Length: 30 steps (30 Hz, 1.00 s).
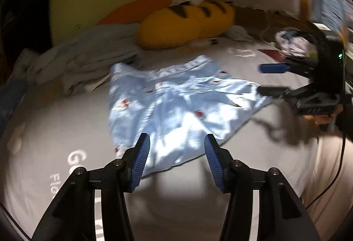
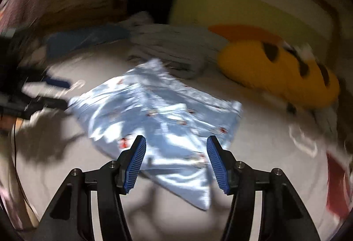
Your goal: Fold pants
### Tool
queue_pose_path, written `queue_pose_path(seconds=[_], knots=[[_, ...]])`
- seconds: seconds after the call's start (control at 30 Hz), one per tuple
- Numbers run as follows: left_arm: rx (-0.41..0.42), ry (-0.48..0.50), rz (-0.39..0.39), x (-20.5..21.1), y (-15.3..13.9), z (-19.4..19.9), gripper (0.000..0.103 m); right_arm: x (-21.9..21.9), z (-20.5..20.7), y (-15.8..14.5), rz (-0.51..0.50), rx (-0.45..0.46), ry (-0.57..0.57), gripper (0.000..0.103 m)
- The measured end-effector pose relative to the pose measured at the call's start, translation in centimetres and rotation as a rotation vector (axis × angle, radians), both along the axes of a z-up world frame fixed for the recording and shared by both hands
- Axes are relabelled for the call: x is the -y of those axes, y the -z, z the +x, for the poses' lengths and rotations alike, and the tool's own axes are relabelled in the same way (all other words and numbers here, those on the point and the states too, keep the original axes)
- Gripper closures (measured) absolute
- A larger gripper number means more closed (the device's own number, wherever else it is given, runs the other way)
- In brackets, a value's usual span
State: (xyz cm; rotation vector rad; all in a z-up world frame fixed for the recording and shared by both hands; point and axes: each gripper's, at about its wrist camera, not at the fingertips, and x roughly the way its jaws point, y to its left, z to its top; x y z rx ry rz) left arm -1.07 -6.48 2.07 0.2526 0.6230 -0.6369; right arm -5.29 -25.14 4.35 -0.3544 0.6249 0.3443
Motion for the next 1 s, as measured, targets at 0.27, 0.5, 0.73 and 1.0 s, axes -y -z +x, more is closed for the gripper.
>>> queue_pose_path(seconds=[0.27,0.5,0.73,1.0], knots=[[-0.032,0.064,0.194,3.0,3.4,1.4,0.053,-2.6,0.5,4.7,-0.258,-0.104,-0.072,0.026],[-0.115,-0.013,0.184,1.7,5.1,4.5,0.052,-1.5,2.5,5.9,-0.298,-0.115,-0.021,0.03],[-0.091,-0.048,0.184,2.1,5.6,4.7,0.05,-1.4,3.8,6.6,-0.298,-0.095,-0.01,0.056],[-0.084,-0.023,0.158,2.2,5.4,4.2,0.095,-2.1,3.2,6.8,-0.273,-0.138,-0.031,0.095]])
